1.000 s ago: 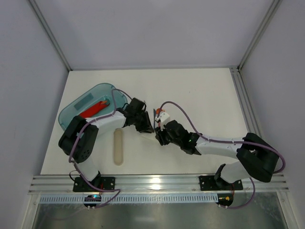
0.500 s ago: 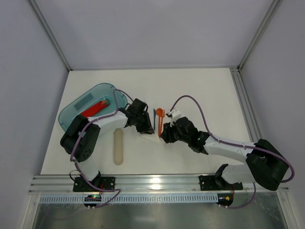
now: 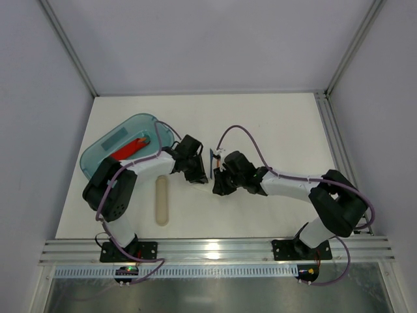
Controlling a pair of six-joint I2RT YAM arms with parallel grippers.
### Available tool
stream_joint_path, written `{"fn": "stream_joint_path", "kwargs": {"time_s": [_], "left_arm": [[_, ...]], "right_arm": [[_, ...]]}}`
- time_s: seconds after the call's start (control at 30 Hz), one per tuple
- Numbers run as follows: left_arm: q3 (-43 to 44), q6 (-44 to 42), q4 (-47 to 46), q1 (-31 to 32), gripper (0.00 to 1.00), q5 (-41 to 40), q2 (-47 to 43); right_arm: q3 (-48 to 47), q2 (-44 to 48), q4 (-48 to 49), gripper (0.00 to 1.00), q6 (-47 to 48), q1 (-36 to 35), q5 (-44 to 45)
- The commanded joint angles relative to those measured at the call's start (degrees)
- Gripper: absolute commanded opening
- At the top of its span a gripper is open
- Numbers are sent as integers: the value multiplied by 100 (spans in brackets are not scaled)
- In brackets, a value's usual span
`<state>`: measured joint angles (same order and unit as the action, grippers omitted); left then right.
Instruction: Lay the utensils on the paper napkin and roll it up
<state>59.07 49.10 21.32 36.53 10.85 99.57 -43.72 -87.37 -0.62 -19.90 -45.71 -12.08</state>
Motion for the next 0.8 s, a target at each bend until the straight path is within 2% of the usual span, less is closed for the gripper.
{"fn": "stream_joint_path", "kwargs": {"time_s": [0.0,0.2,0.77], "left_arm": [[254,-23,56,12,21,-145,-113],[132,-41,127,12,22,-224,-166],[-563,-129,223,12,22,-707,-517]], "right_arm": [[-180,-157,-175,24,13,54,-172],[-180,-473,-201,24,-5,63,-120],[-127,-500,-219,24,-145,133,-102]]}}
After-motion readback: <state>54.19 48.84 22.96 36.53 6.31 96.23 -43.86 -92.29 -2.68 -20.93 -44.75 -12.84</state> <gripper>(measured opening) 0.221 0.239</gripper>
